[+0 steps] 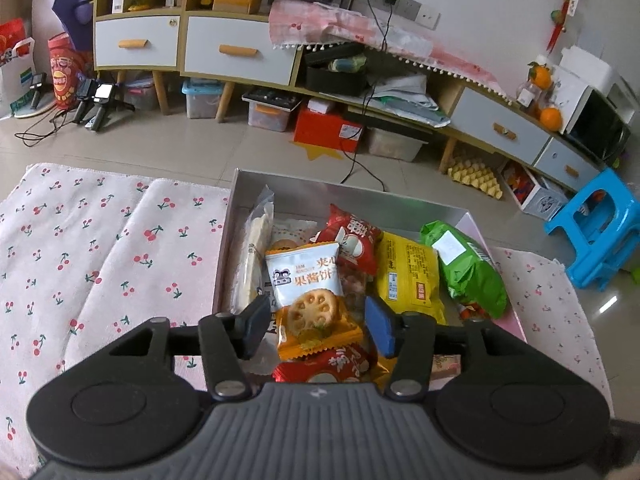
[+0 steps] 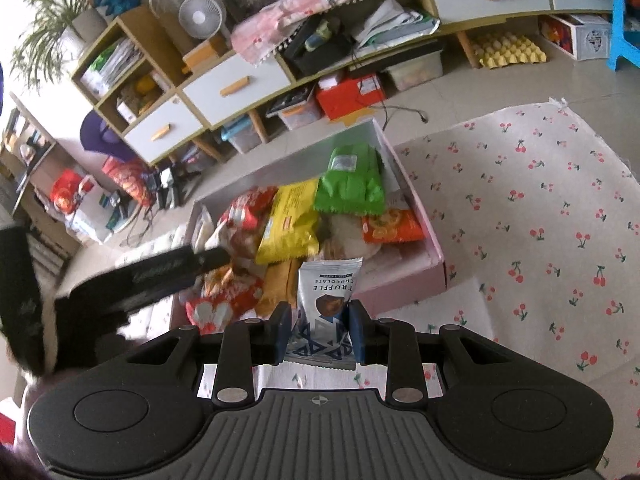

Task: Organize snacks
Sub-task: 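Carry both packets into the pink box and open both tools to release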

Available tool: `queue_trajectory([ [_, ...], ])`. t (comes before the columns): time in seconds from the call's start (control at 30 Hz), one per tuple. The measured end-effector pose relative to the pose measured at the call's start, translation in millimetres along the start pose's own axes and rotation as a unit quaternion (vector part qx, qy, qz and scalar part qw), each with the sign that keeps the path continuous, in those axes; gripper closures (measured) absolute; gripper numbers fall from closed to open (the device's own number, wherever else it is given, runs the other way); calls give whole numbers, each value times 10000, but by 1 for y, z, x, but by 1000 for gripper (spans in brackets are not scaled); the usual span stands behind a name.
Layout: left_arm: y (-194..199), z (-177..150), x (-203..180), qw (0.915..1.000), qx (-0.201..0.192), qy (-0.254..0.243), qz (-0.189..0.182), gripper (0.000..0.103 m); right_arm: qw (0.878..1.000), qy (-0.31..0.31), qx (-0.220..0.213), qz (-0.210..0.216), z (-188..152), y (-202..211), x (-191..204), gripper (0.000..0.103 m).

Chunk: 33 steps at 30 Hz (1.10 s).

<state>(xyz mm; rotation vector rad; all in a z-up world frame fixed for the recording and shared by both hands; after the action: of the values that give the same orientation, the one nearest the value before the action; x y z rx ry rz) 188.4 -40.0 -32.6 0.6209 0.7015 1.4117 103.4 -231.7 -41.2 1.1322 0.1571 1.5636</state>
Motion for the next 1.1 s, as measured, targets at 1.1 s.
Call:
queue_trajectory([
  [1.1,34,-23,22,9996,-85,-229,-113,27,9968,-266,-750,81,18,-20,0,64],
])
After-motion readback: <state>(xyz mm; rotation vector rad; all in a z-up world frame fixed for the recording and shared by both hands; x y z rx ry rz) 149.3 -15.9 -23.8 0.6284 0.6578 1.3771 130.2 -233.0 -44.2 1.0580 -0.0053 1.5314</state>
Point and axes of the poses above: each gripper's, at about its wrist camera, not at the fingertips, and y roughly against the way its jaws point, x to its left, z to its top, the point moved 3 cm from there along -y, roughly the way its jaws point, and after that the axes turned 12 degrees about z, right-handed, at the moved point
